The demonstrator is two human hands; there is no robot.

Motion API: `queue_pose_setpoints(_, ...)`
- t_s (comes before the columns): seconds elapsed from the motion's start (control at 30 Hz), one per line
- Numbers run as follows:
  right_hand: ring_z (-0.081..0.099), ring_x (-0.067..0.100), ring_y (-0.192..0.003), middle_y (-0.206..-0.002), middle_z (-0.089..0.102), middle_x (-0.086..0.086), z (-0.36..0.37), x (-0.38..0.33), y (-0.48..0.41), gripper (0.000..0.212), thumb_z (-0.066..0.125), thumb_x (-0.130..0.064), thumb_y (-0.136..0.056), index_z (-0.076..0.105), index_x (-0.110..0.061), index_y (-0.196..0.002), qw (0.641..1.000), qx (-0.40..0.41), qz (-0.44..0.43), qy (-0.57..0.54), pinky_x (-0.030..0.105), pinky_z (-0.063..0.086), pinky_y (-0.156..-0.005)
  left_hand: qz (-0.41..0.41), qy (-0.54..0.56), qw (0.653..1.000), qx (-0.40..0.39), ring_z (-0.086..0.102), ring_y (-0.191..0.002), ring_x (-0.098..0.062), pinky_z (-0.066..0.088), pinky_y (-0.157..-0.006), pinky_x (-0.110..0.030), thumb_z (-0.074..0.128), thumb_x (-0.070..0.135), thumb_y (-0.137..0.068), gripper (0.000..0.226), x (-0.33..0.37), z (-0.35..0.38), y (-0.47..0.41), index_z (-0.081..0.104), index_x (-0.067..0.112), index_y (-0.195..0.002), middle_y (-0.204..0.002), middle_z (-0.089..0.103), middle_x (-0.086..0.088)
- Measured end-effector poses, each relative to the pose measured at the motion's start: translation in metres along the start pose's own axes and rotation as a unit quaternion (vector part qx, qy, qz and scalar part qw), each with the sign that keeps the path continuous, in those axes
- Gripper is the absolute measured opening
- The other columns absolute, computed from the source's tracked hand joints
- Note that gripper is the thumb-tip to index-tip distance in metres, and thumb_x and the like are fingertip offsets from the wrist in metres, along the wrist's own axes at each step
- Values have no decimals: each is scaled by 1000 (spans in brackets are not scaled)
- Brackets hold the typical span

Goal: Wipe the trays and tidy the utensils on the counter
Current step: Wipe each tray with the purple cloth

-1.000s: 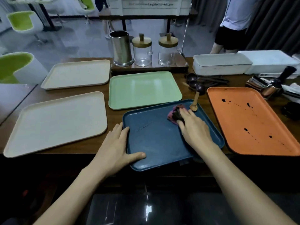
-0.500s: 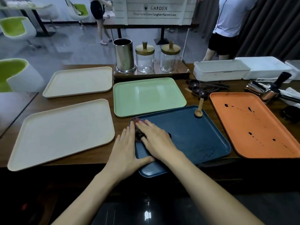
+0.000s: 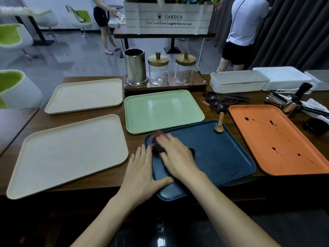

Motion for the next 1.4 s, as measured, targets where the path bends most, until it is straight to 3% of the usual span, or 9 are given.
queue_pose_setpoints(0.07,36,21,-142,-156,42,-4,6,-15,-4,51,51,-19,-99,43,-26,-148,999,-17,-33,2,35,31,-115,1,8,1000,1,-12,-157,-21,-4,-128,-39,29,100,-58,142,-1,1,-1,-15,14,-162,-171,-11,-8)
queue_pose_setpoints(0.2,34,20,-144,-156,42,-4,-5,4,-9,50,50,-24,-100,42,-24,-150,999,-5,-16,44,34,18,-122,11,-30,999,-13,-14,-157,-22,-5,-127,-37,39,97,-71,132,0,-2,4,-9,15,-163,-170,-13,-10)
queue_pose_setpoints(0.3,49,28,-128,-140,56,1,-26,43,-4,44,55,-29,-97,48,-26,-141,995,31,75,50,37,34,-112,11,-63,997,-32,-15,-157,-21,-6,-127,-36,41,93,-77,125,2,-6,6,-6,16,-164,-170,-15,-10)
queue_pose_setpoints(0.37,56,31,-114,-125,60,5,-40,75,-1,39,56,-30,-96,51,-24,-134,988,49,123,73,40,46,-90,13,-69,997,-43,-15,-157,-22,-6,-127,-36,41,93,-77,125,1,-7,6,-7,16,-164,-170,-16,-10)
queue_pose_setpoints(0.47,62,35,-102,-113,62,8,-62,117,4,29,55,-28,-97,54,-20,-125,977,77,180,85,38,43,-70,15,-75,996,-53,-15,-157,-22,-4,-127,-38,38,95,-75,127,0,-6,5,-7,16,-164,-170,-16,-10)
queue_pose_setpoints(0.73,62,35,-106,-123,62,10,-70,129,4,28,53,-25,-99,58,-16,-125,969,93,208,97,39,50,-79,19,-71,996,-55,-12,-158,-24,-1,-128,-40,-1,110,-40,155,-2,-4,3,-5,16,-164,-170,-13,-11)
queue_pose_setpoints(0.97,59,31,-108,-121,58,6,-38,57,-1,31,53,-26,-96,55,-22,-126,992,46,105,62,38,48,-81,21,-77,995,-62,-13,-158,-24,-2,-128,-41,-4,111,-37,159,-2,-2,1,-6,16,-164,-170,-14,-12)
queue_pose_setpoints(1.17,50,26,-120,-130,56,2,-20,-7,-3,33,53,-23,-99,54,-19,-132,998,24,-12,60,37,44,-94,24,-86,994,-64,-12,-158,-24,0,-128,-41,1,110,-43,153,-3,-2,1,-8,16,-164,-170,-13,-12)
queue_pose_setpoints(1.4,59,32,-108,-118,60,9,-54,96,-1,29,56,-26,-98,56,-19,-126,984,60,152,76,41,48,-84,17,-82,994,-69,-12,-158,-23,-1,-127,-41,3,111,-43,153,-4,-3,3,-5,18,-164,-171,-11,-10)
Point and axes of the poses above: each hand's wrist, its own y-axis away from the middle knuckle, its own z-axis out of the palm, x = y × z, the point moved 7 cm from there along -y, towards the middle knuckle
